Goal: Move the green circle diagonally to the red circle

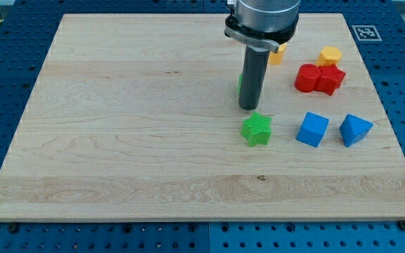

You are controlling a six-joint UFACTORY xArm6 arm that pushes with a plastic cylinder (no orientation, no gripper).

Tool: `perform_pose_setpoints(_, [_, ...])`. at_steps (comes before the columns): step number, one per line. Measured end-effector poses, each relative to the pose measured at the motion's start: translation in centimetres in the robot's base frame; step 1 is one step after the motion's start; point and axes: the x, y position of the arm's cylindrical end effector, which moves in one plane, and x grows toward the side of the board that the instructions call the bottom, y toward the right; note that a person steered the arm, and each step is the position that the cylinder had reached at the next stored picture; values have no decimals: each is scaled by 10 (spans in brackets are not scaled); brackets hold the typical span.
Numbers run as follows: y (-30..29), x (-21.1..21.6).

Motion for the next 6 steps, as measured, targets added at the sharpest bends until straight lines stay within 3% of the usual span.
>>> perform_pose_setpoints(3, [14, -45])
perform_pose_setpoints(5, [-48, -49])
perform_pose_setpoints(6, [-62, -84])
